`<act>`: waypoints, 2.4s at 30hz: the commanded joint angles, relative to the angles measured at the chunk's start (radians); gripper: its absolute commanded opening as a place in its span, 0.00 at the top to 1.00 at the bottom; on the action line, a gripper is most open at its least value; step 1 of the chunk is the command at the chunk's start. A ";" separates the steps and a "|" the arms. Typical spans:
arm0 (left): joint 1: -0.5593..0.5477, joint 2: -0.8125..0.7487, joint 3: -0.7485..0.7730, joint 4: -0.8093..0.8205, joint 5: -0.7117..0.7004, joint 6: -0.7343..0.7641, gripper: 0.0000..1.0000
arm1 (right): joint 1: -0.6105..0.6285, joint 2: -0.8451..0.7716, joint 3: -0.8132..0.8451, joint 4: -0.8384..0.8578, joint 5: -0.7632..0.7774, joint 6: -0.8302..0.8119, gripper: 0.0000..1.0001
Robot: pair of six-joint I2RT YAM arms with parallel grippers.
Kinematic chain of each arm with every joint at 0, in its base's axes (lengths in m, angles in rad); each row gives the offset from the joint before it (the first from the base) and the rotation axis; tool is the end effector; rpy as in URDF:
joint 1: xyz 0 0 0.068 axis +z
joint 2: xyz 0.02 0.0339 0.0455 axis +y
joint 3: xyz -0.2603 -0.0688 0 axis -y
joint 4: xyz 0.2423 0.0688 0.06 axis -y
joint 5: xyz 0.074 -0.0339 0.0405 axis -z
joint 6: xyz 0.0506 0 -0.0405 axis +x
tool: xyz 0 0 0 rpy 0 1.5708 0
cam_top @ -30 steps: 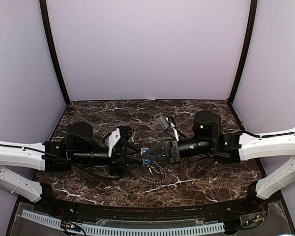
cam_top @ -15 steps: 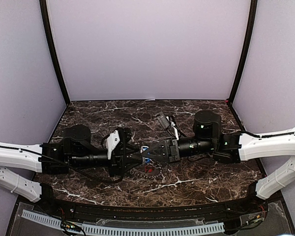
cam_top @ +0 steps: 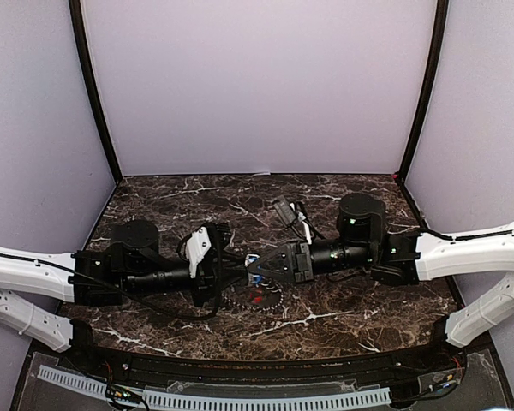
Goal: Remove the keys from the keyring
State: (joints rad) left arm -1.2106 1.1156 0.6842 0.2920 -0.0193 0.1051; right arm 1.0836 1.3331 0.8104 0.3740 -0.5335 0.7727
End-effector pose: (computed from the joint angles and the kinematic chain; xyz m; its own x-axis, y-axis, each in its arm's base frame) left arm 0.0975 -0.2562 0.2832 0.0487 0.1682 -0.9846 0.9289 0.3546 0.1066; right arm 0.1247 0.2903 0.2801 -0.7452 -0.1226 -0.6555 -0.6650 0.0618 0.7443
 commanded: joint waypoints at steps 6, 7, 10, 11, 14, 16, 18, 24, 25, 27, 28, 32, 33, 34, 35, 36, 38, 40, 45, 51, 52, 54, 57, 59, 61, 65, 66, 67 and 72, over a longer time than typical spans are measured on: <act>-0.007 0.002 0.028 0.037 -0.023 0.018 0.87 | -0.005 -0.005 -0.004 0.080 -0.005 0.013 1.00; -0.009 0.004 0.028 0.037 -0.023 0.017 0.88 | -0.005 -0.003 -0.004 0.079 -0.005 0.013 1.00; -0.009 0.006 0.028 0.038 -0.023 0.016 0.93 | -0.005 0.000 -0.001 0.077 -0.004 0.013 1.00; -0.008 0.006 0.028 0.037 -0.024 0.016 0.96 | -0.006 0.000 -0.001 0.075 -0.003 0.013 1.00; -0.010 0.002 0.021 0.035 -0.031 0.016 1.00 | -0.005 -0.009 -0.001 0.062 0.007 0.012 1.00; -0.010 -0.002 0.012 0.037 -0.033 0.016 1.00 | -0.005 -0.023 0.003 0.044 0.020 0.006 1.00; -0.010 -0.008 0.004 0.038 -0.033 0.014 1.00 | -0.006 -0.043 0.011 -0.001 0.043 -0.011 1.00; -0.009 -0.038 -0.024 0.059 -0.009 0.013 1.00 | -0.024 -0.084 0.046 -0.164 0.068 -0.082 1.00; -0.010 -0.044 -0.030 0.065 -0.005 0.012 1.00 | -0.026 -0.084 0.057 -0.200 0.072 -0.098 1.00; -0.010 -0.058 -0.038 0.079 -0.001 0.006 1.00 | -0.030 -0.082 0.072 -0.265 0.078 -0.130 1.00; -0.010 -0.064 -0.043 0.089 0.000 0.002 1.00 | -0.031 -0.082 0.075 -0.289 0.077 -0.145 1.00; -0.010 -0.098 -0.076 0.138 0.013 -0.027 1.00 | -0.031 -0.070 0.090 -0.373 0.070 -0.196 1.00; -0.010 -0.103 -0.082 0.151 0.016 -0.034 1.00 | -0.032 -0.067 0.090 -0.381 0.062 -0.202 1.00; -0.010 -0.109 -0.088 0.161 0.022 -0.043 1.00 | -0.031 -0.061 0.087 -0.382 0.053 -0.206 1.00; -0.010 -0.114 -0.094 0.175 0.029 -0.051 1.00 | -0.031 -0.054 0.083 -0.376 0.047 -0.207 1.00; -0.010 -0.116 -0.099 0.188 0.039 -0.060 1.00 | -0.031 -0.047 0.078 -0.369 0.035 -0.204 1.00; -0.010 -0.118 -0.108 0.217 0.058 -0.076 1.00 | -0.031 -0.029 0.071 -0.342 0.012 -0.199 1.00; -0.010 -0.116 -0.112 0.244 0.079 -0.091 1.00 | -0.032 -0.010 0.062 -0.306 -0.008 -0.190 1.00; -0.010 -0.103 -0.132 0.328 0.112 -0.124 1.00 | -0.025 0.049 0.056 -0.232 -0.062 -0.173 1.00; -0.010 -0.074 -0.153 0.432 0.141 -0.159 1.00 | 0.007 0.102 0.090 -0.229 -0.090 -0.212 1.00; -0.010 -0.068 -0.156 0.447 0.149 -0.166 1.00 | 0.011 0.109 0.098 -0.230 -0.094 -0.219 1.00; -0.010 -0.058 -0.159 0.479 0.163 -0.181 1.00 | 0.015 0.121 0.105 -0.231 -0.093 -0.232 1.00; -0.010 -0.044 -0.169 0.529 0.175 -0.208 1.00 | 0.020 0.130 0.106 -0.226 -0.090 -0.252 1.00; -0.010 -0.033 -0.181 0.569 0.184 -0.233 1.00 | 0.021 0.130 0.098 -0.214 -0.081 -0.262 1.00; -0.010 -0.021 -0.194 0.611 0.196 -0.264 1.00 | 0.021 0.127 0.088 -0.203 -0.067 -0.269 1.00; -0.010 0.003 -0.225 0.713 0.215 -0.336 1.00 | 0.021 0.116 0.057 -0.155 -0.040 -0.275 1.00; -0.010 0.011 -0.229 0.736 0.220 -0.348 1.00 | 0.021 0.113 0.049 -0.142 -0.034 -0.275 1.00; -0.010 0.020 -0.233 0.751 0.223 -0.358 1.00 | 0.021 0.110 0.042 -0.129 -0.024 -0.275 1.00; -0.010 0.035 -0.246 0.798 0.233 -0.404 1.00 | 0.021 0.073 -0.007 -0.071 0.027 -0.276 1.00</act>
State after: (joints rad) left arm -1.2022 1.1648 0.4286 0.8501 0.1093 -0.2291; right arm 1.1019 1.4231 0.8459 0.2192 -0.6353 0.5030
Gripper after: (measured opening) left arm 0.010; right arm 0.030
